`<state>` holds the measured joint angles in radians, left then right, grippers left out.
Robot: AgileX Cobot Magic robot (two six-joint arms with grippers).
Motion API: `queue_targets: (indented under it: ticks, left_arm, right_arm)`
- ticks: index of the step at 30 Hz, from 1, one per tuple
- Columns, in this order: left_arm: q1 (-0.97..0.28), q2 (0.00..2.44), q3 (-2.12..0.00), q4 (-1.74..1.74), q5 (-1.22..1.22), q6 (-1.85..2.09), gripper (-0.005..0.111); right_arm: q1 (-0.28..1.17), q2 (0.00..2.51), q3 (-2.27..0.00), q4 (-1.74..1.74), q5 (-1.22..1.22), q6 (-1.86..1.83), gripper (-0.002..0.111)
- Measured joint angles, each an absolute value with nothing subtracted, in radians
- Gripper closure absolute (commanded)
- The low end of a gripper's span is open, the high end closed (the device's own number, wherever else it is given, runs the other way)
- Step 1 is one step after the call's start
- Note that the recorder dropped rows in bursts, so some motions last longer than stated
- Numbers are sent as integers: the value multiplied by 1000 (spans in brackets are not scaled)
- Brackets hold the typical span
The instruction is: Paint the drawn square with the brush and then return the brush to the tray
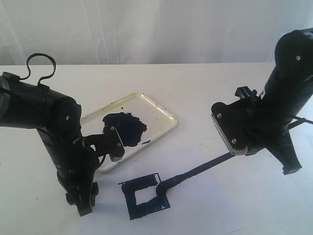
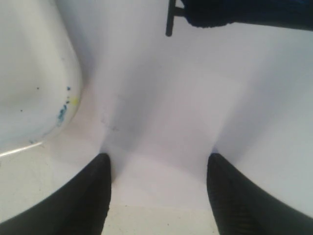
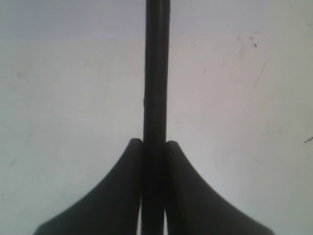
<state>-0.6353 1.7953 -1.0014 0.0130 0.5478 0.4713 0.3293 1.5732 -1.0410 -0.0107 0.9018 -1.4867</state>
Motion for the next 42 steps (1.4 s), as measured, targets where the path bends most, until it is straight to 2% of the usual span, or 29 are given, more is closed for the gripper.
queue_targets:
  ticks: [42]
  left_arm:
    - [-635,1795,-1001,13,548,471,45]
  right_arm:
    - [329,1583,-1041,-20,808,-1484,108]
